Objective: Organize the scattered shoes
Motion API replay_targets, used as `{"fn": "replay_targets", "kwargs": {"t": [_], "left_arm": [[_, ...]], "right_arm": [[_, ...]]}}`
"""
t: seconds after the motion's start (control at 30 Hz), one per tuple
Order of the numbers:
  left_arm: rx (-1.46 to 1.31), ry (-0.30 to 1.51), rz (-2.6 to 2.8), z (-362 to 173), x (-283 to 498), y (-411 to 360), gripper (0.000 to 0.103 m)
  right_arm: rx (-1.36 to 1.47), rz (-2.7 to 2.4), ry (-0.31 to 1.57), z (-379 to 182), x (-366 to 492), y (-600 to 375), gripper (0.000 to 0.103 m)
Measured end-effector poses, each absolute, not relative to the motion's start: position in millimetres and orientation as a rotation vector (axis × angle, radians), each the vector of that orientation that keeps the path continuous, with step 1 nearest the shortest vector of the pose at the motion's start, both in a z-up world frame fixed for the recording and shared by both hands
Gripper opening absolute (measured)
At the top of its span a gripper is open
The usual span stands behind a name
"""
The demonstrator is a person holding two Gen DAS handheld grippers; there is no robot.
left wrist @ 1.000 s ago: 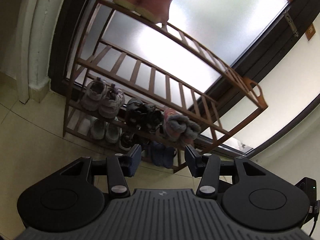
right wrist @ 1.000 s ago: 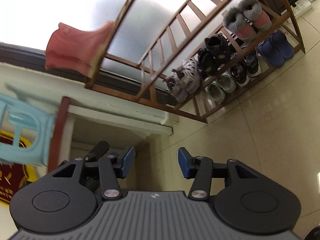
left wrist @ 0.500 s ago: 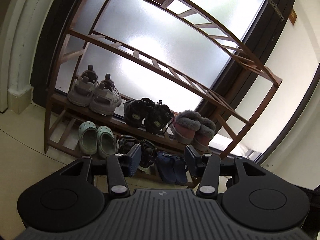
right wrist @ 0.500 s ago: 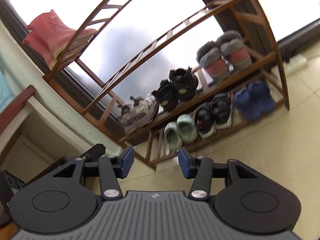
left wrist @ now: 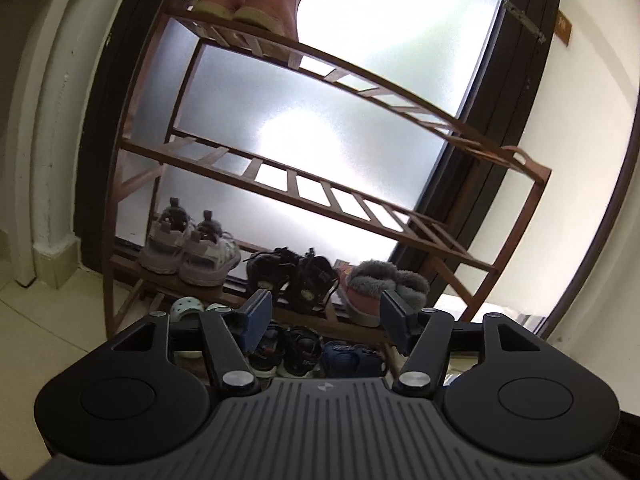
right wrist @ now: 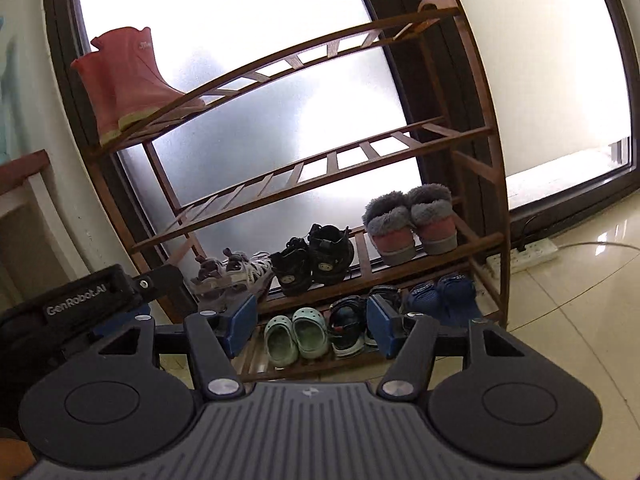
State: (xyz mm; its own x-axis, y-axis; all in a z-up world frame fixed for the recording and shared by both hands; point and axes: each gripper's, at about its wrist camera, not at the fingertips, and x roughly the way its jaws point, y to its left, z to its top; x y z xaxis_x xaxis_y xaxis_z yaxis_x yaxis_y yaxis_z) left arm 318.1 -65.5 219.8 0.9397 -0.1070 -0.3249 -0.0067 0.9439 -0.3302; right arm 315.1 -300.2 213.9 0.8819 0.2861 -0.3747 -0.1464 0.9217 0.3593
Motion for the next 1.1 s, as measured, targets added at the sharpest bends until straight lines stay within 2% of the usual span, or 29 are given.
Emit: {"fn": "replay_targets", "kwargs": {"t": [0.1, 0.13, 0.17, 0.3, 0.4, 0.47, 0.53, 0.83, 1.1], "left_arm": [[-0.279, 0.331, -0.05, 223, 308, -72, 0.067], [-0.249, 0.328, -0.036, 223, 306, -74, 0.068], [-0.237, 0.329, -0.024, 223, 306, -74, 0.068], [-0.259, 0.344, 0.007, 226, 306, -67, 0.072], [-0.252, 0.341, 0.015, 227, 307, -67, 0.078], [-0.183, 0.346, 0.065, 227, 307, -74, 0.08], [-0.155, 0.355, 0.098, 225, 309, -76, 0.084], [-0.13, 0.334, 0.199, 211, 310, -72, 0.094], [-0.071, 0.383, 0.248, 187, 319, -74, 0.096]], "right_arm": [[0.313, 0.215, 0.418, 222, 301, -304, 0.077], [0.304, 0.212, 0.413, 224, 296, -306, 0.086], [0.294, 0.209, 0.409, 225, 293, -306, 0.09], [0.277, 0.188, 0.421, 226, 293, -306, 0.09], [0.242, 0.171, 0.42, 228, 293, -303, 0.095], [0.216, 0.159, 0.421, 228, 292, -301, 0.102], [0.2, 0.146, 0.427, 227, 292, -300, 0.102], [0.163, 0.096, 0.423, 214, 299, -292, 0.103], [0.134, 0.098, 0.44, 195, 310, -281, 0.103]]}}
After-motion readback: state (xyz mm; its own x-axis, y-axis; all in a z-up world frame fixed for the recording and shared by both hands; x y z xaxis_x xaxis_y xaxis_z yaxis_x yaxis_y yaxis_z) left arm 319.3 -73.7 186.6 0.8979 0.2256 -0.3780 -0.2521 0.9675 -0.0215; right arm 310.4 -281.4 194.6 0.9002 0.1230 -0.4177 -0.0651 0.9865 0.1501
